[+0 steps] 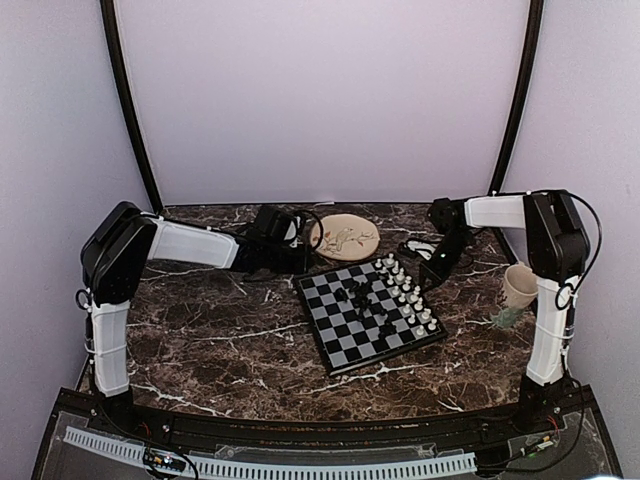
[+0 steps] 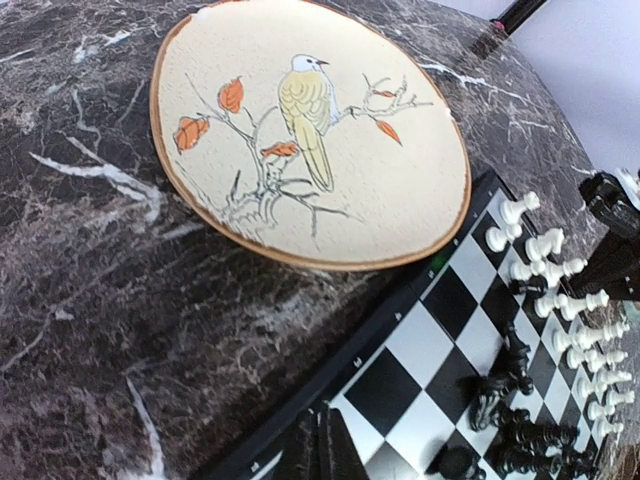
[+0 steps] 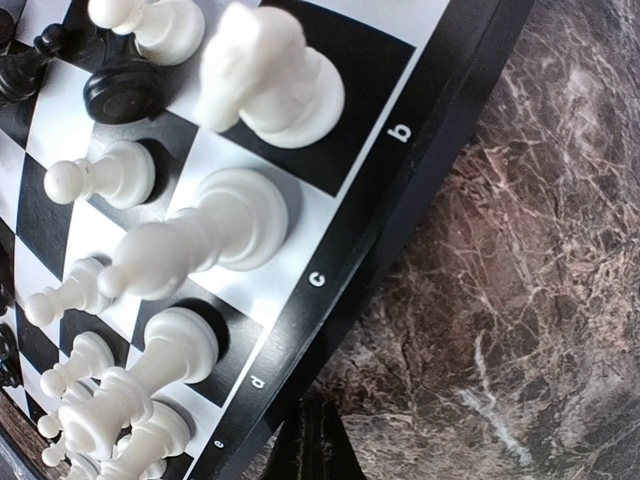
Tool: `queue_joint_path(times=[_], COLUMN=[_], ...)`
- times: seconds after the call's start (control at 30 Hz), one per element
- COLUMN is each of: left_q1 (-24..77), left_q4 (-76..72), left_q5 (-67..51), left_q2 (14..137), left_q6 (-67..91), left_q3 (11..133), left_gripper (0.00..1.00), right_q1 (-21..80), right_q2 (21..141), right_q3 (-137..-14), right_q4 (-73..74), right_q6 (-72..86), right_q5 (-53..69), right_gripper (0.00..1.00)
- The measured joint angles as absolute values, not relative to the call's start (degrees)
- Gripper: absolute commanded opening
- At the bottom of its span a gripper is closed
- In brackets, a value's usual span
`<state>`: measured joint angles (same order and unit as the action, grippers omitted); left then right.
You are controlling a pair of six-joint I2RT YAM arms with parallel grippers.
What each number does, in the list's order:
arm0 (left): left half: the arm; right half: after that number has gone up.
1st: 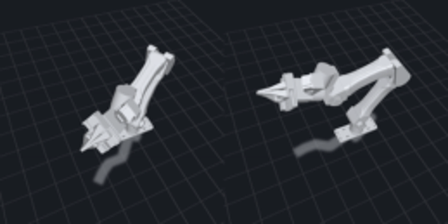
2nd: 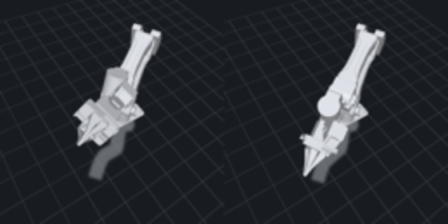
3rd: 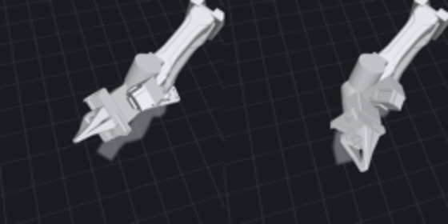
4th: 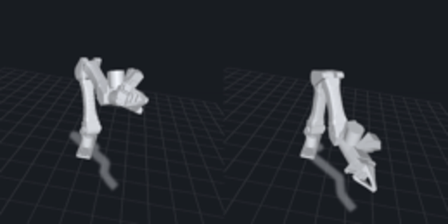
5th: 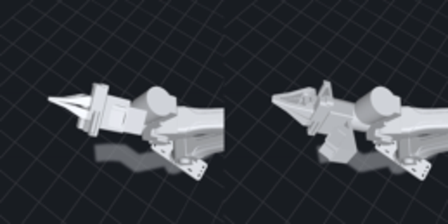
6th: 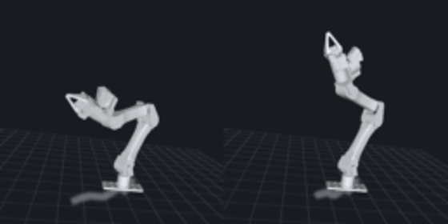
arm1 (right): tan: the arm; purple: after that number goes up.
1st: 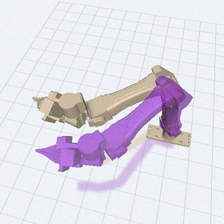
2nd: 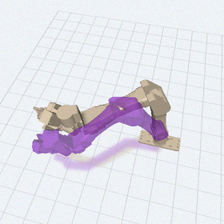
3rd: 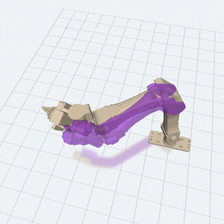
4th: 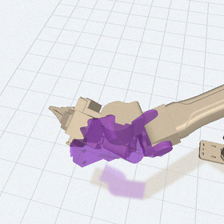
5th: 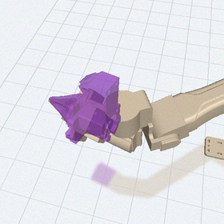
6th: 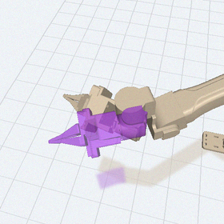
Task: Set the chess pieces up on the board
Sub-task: Move the chessboard to the center of the board.
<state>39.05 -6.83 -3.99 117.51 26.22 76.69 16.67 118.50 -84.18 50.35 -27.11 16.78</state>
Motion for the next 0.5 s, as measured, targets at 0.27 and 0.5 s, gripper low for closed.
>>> queue_joint_path(times=[0.27,0.5], left_q1=[36.12,35.35], left_q4=[-4.08,-2.39], left_q5=[-4.03,-5.34], left_q2=[123.15,124.92], left_q6=[27.09,26.98], left_q3=[81.41,81.58], left_gripper=[0.0,0.0], right_q1=[17.82,20.51], right_q2=[118.5,118.5], right_q3=[-84.05,-83.46], right_q4=[50.06,49.58], right_q6=[-26.83,-26.61], right_q5=[17.47,19.44], right_gripper=[0.0,0.0])
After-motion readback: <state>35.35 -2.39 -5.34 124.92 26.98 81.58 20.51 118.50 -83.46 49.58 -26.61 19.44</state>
